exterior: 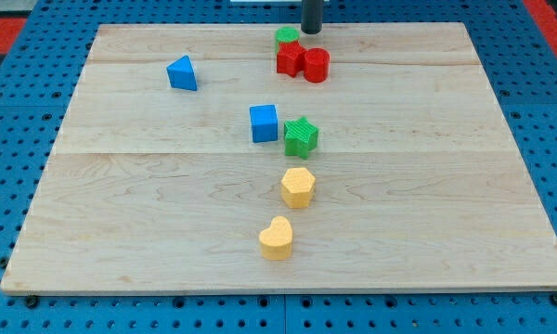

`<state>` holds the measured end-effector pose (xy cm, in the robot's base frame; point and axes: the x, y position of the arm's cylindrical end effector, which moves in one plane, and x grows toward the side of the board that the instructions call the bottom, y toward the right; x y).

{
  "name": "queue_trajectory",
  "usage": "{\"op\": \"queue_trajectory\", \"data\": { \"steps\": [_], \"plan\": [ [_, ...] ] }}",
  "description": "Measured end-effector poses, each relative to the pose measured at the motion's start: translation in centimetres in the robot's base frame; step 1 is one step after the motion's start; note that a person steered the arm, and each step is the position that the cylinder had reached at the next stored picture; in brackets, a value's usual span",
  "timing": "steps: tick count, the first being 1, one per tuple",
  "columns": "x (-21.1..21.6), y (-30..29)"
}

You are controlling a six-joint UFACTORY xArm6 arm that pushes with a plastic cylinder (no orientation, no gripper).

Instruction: Place the green star to the bottom right of the blue cube

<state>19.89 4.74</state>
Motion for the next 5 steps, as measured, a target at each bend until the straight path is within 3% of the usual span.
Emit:
{"op": "queue_trajectory", "data": {
  "steps": [2,5],
  "plan": [
    [3.2,0.2],
    [4.1,-13.8]
  ]
}}
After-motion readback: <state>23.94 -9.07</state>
